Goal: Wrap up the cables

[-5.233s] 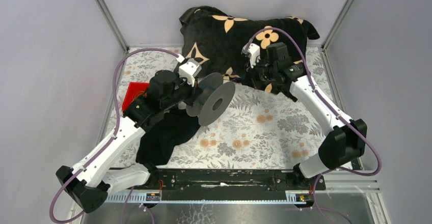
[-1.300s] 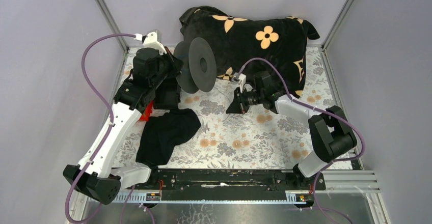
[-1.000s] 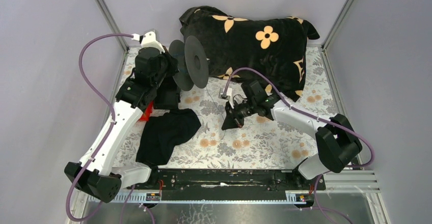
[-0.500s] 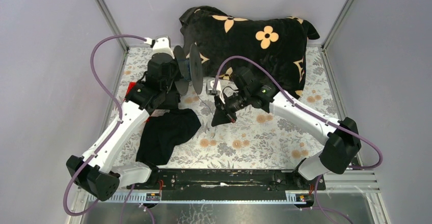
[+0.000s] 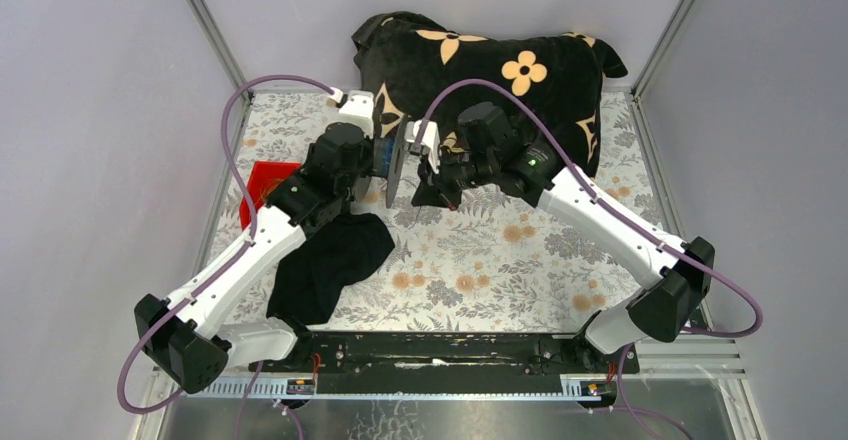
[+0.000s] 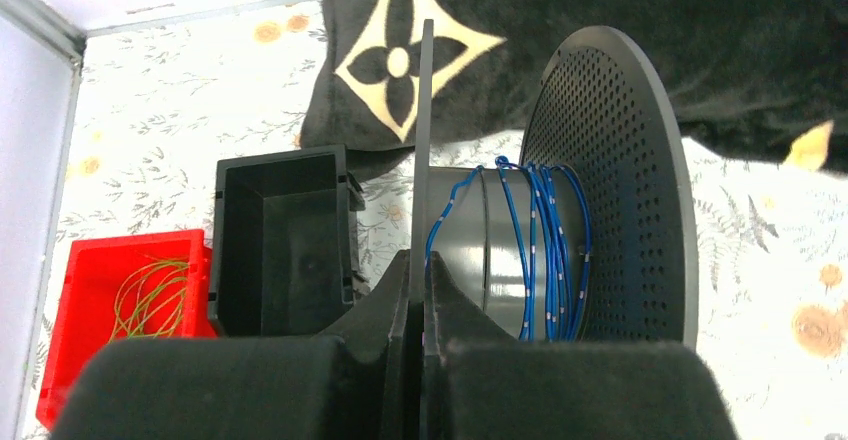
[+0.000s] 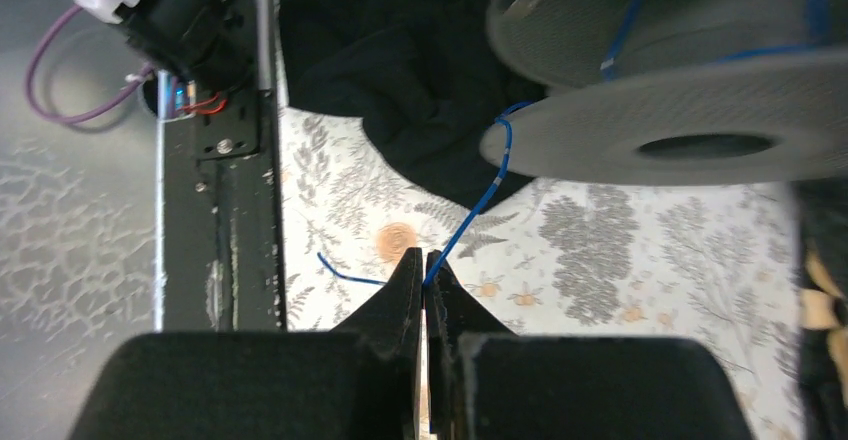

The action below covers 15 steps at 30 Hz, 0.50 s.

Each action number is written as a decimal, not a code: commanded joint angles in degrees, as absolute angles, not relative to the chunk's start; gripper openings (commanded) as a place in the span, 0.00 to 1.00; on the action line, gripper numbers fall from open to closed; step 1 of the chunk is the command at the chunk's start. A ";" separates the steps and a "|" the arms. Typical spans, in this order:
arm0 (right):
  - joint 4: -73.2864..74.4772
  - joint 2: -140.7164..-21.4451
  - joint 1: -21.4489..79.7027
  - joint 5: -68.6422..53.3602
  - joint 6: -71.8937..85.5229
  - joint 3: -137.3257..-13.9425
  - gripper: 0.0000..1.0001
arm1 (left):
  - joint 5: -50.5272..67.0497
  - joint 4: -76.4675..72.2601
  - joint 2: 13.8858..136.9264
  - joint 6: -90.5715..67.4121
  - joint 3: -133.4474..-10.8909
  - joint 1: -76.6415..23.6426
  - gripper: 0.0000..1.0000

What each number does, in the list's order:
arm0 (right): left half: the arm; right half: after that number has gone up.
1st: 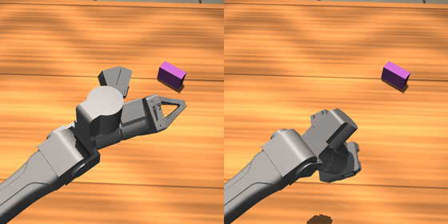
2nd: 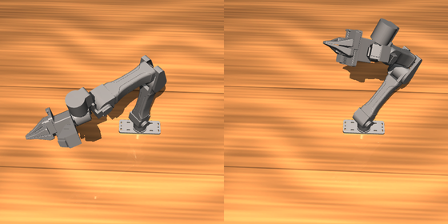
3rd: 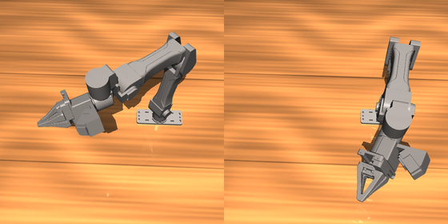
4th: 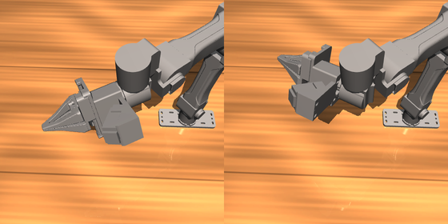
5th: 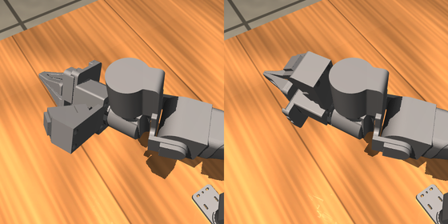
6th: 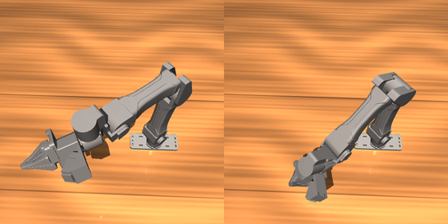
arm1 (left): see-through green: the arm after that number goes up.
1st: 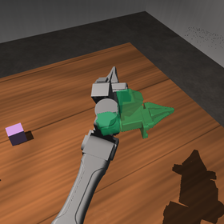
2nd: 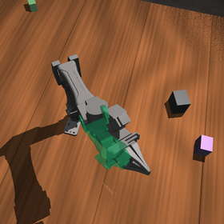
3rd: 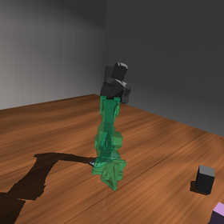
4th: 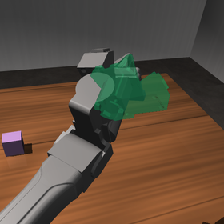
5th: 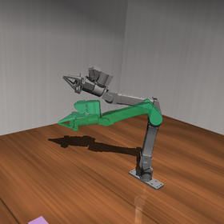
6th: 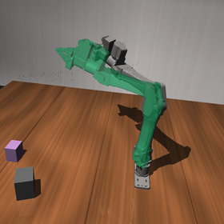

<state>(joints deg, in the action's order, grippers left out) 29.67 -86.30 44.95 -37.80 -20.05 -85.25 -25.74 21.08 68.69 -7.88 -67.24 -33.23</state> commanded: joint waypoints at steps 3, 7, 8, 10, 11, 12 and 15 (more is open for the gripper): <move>31.55 -85.75 45.11 -26.37 -19.43 -92.32 0.00 | -22.00 13.78 66.85 -1.33 -65.08 -36.54 0.00; 31.31 -86.16 44.84 -22.78 -18.81 -93.83 0.00 | -17.70 14.47 65.92 -0.32 -64.28 -37.57 0.00; 31.27 -86.18 44.67 -21.84 -18.59 -94.05 0.00 | -16.76 14.54 65.67 -0.16 -64.12 -37.65 0.00; 30.91 -86.22 44.33 -20.15 -18.31 -94.23 0.00 | -14.90 14.67 65.18 0.31 -63.63 -37.94 0.00; 30.73 -86.22 44.06 -19.53 -18.16 -94.29 0.00 | -14.08 14.80 64.92 0.66 -63.35 -38.11 0.00; 30.58 -86.18 43.85 -19.10 -18.11 -94.23 0.00 | -13.33 14.96 64.65 0.98 -63.14 -38.24 0.00; 30.67 -86.28 43.22 -18.17 -18.30 -94.26 0.00 | -11.65 15.41 64.24 1.82 -62.62 -38.77 0.00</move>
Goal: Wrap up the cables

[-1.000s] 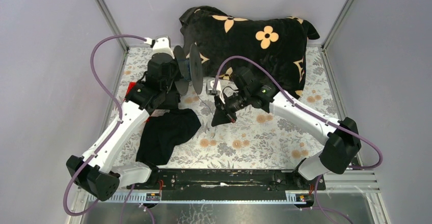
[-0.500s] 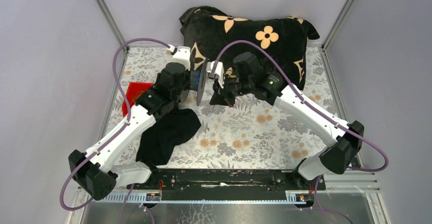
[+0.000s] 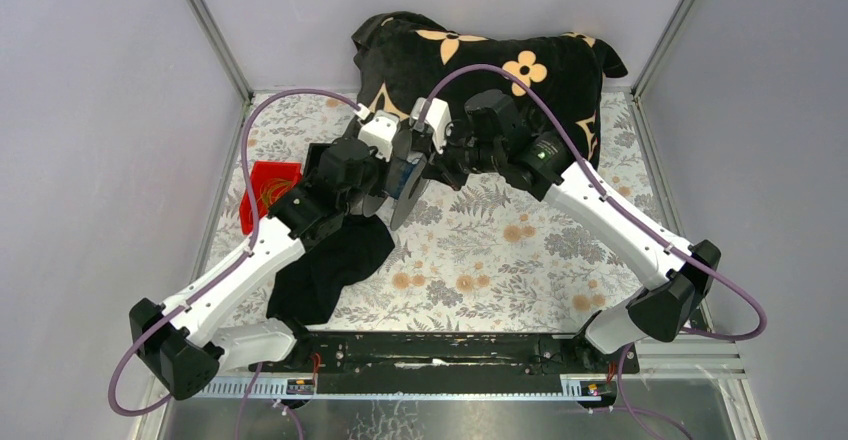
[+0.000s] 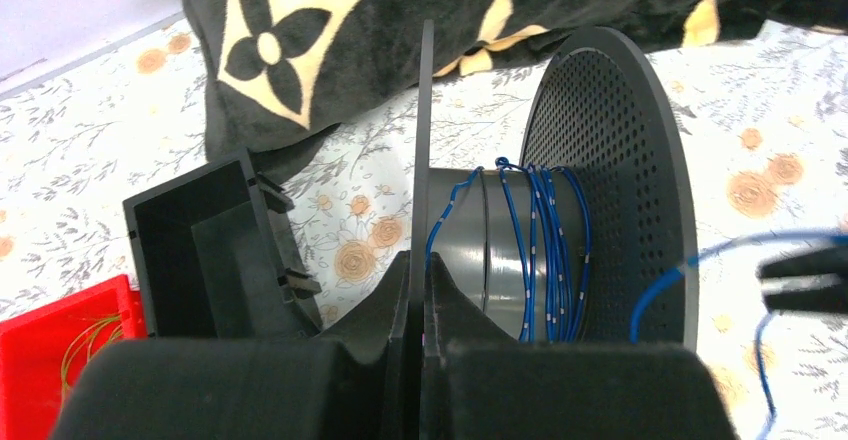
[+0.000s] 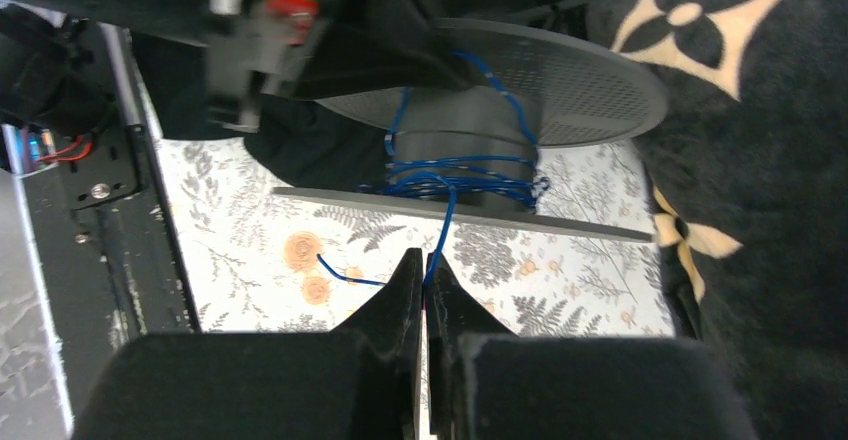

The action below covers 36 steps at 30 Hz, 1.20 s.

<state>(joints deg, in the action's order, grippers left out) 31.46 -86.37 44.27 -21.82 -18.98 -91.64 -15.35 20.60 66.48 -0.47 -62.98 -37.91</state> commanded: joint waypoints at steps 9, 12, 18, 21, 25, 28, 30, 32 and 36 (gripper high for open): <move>31.62 -85.29 42.72 -15.34 -22.38 -94.25 0.02 | -8.48 16.74 63.41 3.10 -61.55 -39.11 0.00; 31.90 -84.80 42.69 -13.65 -25.18 -94.22 0.02 | -6.86 17.06 62.89 3.49 -61.27 -39.11 0.00; 32.79 -83.23 42.69 -12.10 -32.69 -92.86 0.02 | -2.59 18.03 62.24 4.71 -60.91 -39.20 0.00; 33.37 -82.44 42.68 -10.83 -36.48 -92.10 0.02 | -0.85 18.49 62.25 5.29 -60.82 -39.28 0.00; 33.82 -81.23 42.68 -9.68 -41.03 -91.13 0.02 | 0.80 18.89 62.31 5.78 -60.45 -39.29 0.00; 34.06 -80.63 42.71 -9.07 -44.09 -90.21 0.02 | 2.24 18.98 62.18 6.02 -60.22 -39.29 0.00; 34.38 -80.51 42.70 -8.72 -45.70 -89.91 0.02 | 2.70 19.14 62.22 6.27 -60.28 -39.35 0.00; 35.15 -80.63 42.71 -8.81 -47.38 -89.91 0.02 | 3.21 19.32 62.31 6.43 -60.37 -39.37 0.00; 37.32 -81.47 42.71 -8.51 -50.09 -91.04 0.02 | 4.13 19.68 62.44 6.76 -60.28 -39.37 0.00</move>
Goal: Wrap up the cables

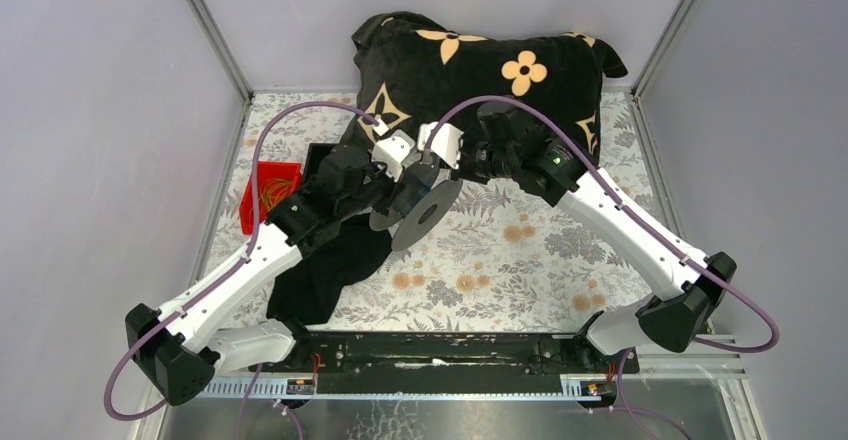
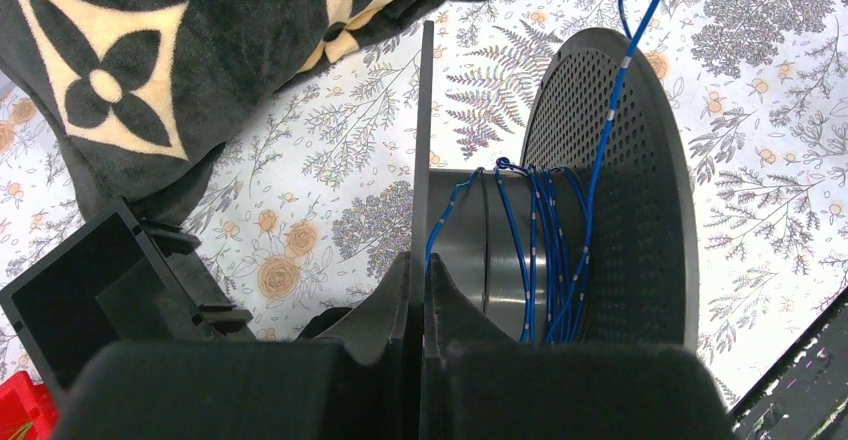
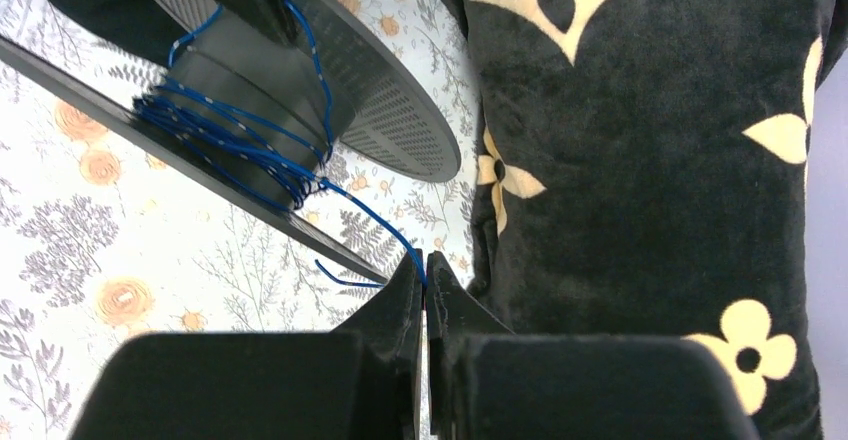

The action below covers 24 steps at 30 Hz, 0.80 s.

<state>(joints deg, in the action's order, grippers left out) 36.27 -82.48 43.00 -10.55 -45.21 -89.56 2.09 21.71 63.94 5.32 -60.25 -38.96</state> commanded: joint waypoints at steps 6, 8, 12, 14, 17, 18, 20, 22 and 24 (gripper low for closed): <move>39.11 -82.17 42.73 -6.14 -53.07 -91.76 0.03 | 4.78 19.69 62.51 7.01 -60.26 -39.41 0.00; 38.79 -82.24 42.80 -5.45 -53.41 -91.46 0.03 | 5.06 19.69 62.55 6.94 -60.29 -39.46 0.00; 39.03 -82.50 42.80 -5.13 -54.22 -91.45 0.03 | 5.71 19.67 62.70 7.06 -60.32 -39.46 0.00; 39.58 -82.80 42.88 -4.29 -55.00 -91.81 0.04 | 5.73 19.69 62.65 7.09 -60.29 -39.46 0.00; 40.92 -83.35 43.40 -2.71 -56.31 -92.46 0.04 | 5.46 19.69 62.72 7.22 -60.28 -39.42 0.00; 41.22 -83.42 43.57 -2.63 -56.41 -92.68 0.04 | 5.45 19.69 62.76 7.23 -60.24 -39.47 0.00; 41.38 -83.34 43.66 -2.44 -56.54 -92.65 0.04 | 5.75 19.69 62.67 7.27 -60.21 -39.46 0.00; 41.39 -83.34 43.70 -1.86 -56.94 -92.40 0.04 | 5.96 19.69 62.67 7.21 -60.29 -39.47 0.00; 41.09 -83.12 43.64 -1.41 -56.95 -92.08 0.04 | 6.41 19.77 62.75 7.24 -60.46 -39.48 0.00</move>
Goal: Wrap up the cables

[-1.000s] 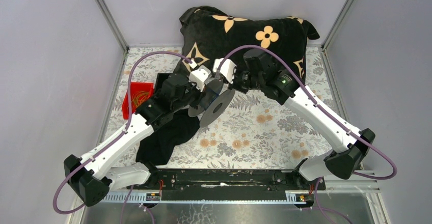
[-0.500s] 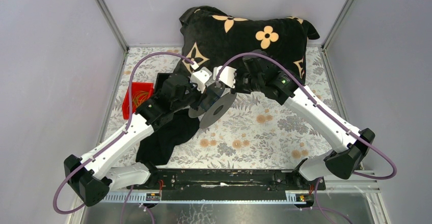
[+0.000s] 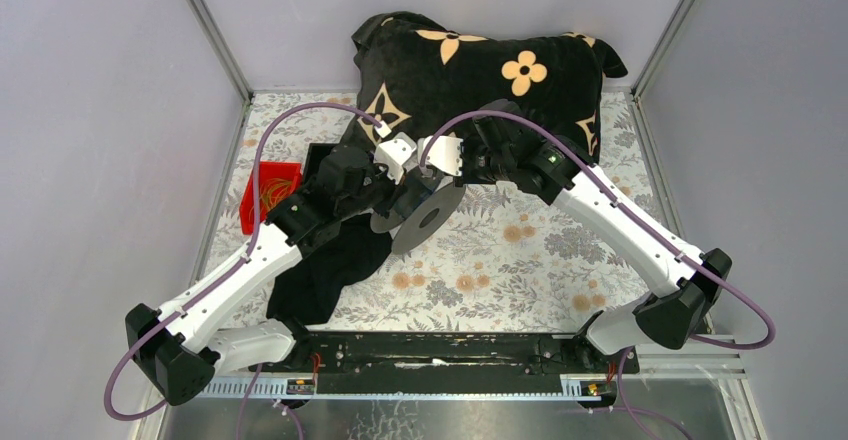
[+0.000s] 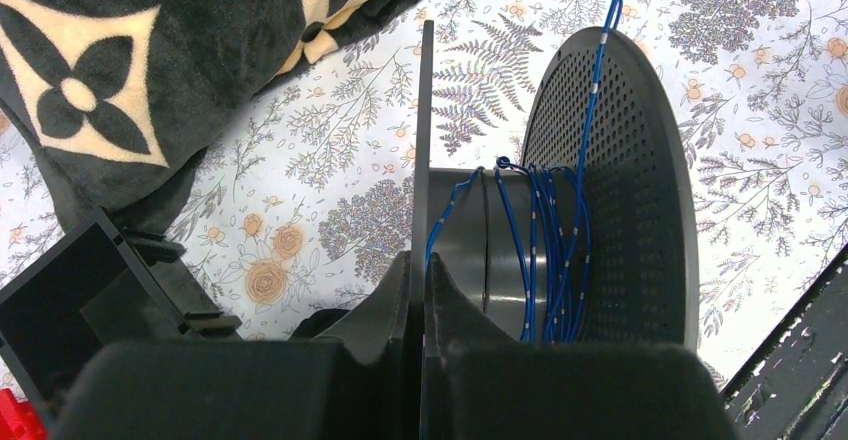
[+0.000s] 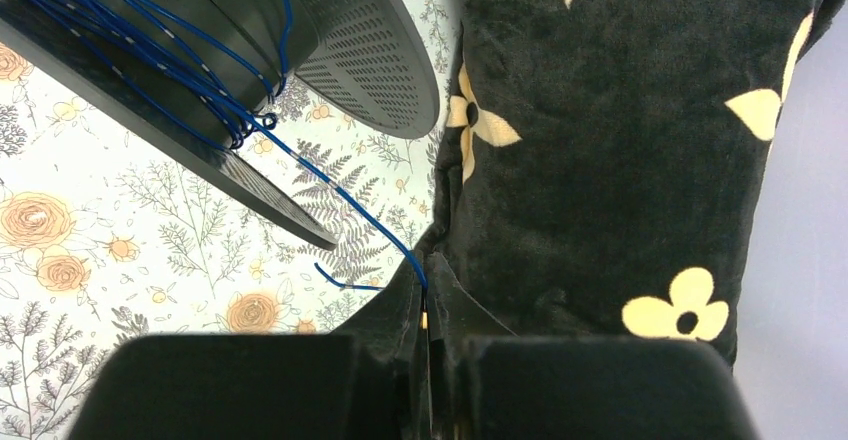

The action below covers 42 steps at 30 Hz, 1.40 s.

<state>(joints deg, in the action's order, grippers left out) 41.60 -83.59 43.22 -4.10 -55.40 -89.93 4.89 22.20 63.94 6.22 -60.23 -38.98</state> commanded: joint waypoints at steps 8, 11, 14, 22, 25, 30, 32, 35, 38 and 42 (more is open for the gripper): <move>40.53 -82.21 43.83 0.01 -59.96 -91.19 0.05 | 8.89 20.12 62.37 7.33 -60.38 -39.46 0.00; 38.39 -80.90 43.86 -0.95 -58.96 -89.35 0.04 | 10.35 20.41 61.93 6.86 -60.67 -39.38 0.00; 34.97 -78.72 43.50 -3.14 -56.88 -86.31 0.03 | 11.67 20.82 61.45 6.25 -61.18 -39.10 0.00; 27.12 -74.65 40.44 -13.91 -48.72 -78.76 0.04 | 18.48 20.68 59.59 3.65 -61.00 -36.51 0.00; 24.55 -73.12 39.39 -18.04 -45.44 -75.16 0.04 | 19.22 20.44 58.58 2.63 -61.08 -35.52 0.00; 19.10 -71.11 37.43 -23.03 -38.31 -70.70 0.04 | 20.57 19.75 57.57 1.15 -60.92 -34.43 0.00; 17.54 -70.62 36.43 -26.07 -35.55 -69.48 0.03 | 20.75 19.60 57.40 0.85 -60.95 -34.18 0.00; 16.20 -70.60 34.91 -30.61 -32.01 -68.19 0.04 | 22.30 19.60 57.36 0.59 -61.29 -33.93 0.00; 16.53 -71.09 33.72 -35.37 -29.83 -67.51 0.04 | 23.46 19.67 57.43 0.75 -62.18 -33.75 0.00; 14.26 -70.43 32.80 -40.87 -27.68 -64.37 0.05 | 25.52 19.78 57.39 0.73 -62.95 -33.29 0.00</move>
<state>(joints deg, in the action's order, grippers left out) 18.87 -72.18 33.69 -32.27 -32.16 -66.57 21.67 24.10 58.65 1.89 -60.25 -33.95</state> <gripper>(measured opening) 0.046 0.062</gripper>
